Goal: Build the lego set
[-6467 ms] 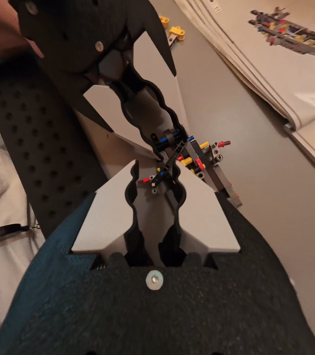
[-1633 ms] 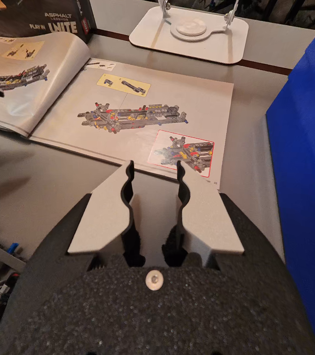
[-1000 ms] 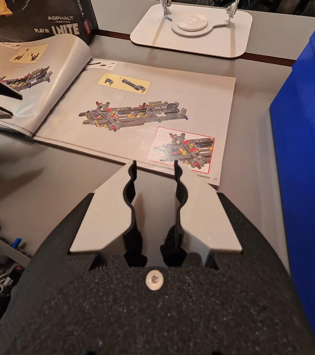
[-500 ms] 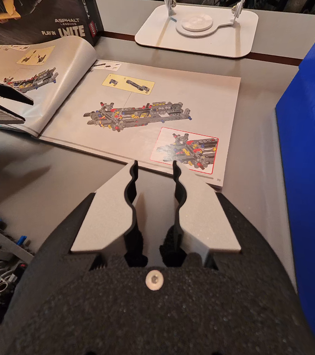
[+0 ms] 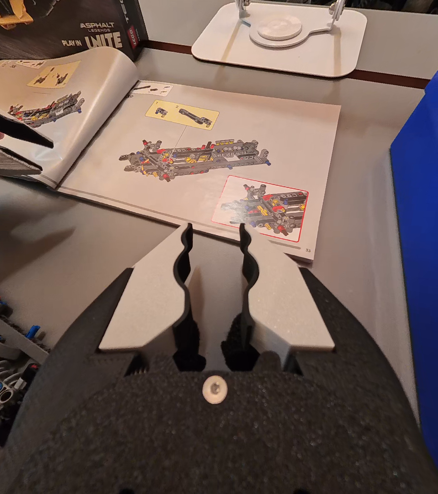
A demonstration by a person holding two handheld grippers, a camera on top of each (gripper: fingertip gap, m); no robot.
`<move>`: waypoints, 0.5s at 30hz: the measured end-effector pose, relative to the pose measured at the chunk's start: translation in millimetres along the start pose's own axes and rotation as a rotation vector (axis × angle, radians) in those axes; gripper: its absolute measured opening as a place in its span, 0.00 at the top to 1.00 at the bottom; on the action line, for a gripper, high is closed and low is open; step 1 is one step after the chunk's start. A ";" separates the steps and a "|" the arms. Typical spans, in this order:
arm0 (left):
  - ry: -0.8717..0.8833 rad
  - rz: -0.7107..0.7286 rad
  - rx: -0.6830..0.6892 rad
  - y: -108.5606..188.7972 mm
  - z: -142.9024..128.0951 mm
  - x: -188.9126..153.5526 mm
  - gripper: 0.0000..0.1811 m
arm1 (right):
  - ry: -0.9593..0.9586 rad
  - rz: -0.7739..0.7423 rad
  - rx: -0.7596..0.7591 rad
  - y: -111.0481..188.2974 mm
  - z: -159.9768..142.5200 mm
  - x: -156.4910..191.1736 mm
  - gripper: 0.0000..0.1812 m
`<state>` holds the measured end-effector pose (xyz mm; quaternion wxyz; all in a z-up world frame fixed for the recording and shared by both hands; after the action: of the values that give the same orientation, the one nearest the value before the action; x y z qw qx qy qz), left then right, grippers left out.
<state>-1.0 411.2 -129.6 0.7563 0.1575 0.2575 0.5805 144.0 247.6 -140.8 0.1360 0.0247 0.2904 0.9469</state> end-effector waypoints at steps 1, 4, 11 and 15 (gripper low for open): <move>0.001 0.000 0.000 -0.2 -0.1 0.1 0.85 | 0.000 -0.001 -0.001 0.1 0.1 0.0 0.81; 0.002 -0.001 0.003 -0.9 -0.6 0.1 0.85 | -0.001 0.002 -0.001 0.1 0.1 0.0 0.81; -0.012 0.002 0.007 -2.6 -1.6 -0.1 0.85 | -0.002 0.004 -0.005 0.8 0.4 0.0 0.82; -0.024 0.007 0.006 -2.9 -1.4 -0.6 0.85 | -0.002 0.006 -0.007 1.1 0.7 -0.1 0.82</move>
<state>0.4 409.7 -132.2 0.7569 0.1674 0.2497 0.5803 144.0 247.1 -139.6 0.1337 0.0260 0.2867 0.9483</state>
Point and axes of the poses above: each gripper's, where its closed fingertips meet, y back along the fingers, z out of its top, x = y × z across the jaws, the point moved 6 cm from there along y, back along the fingers, and after that the axes turned 7 degrees about y, right-handed, at the moved point
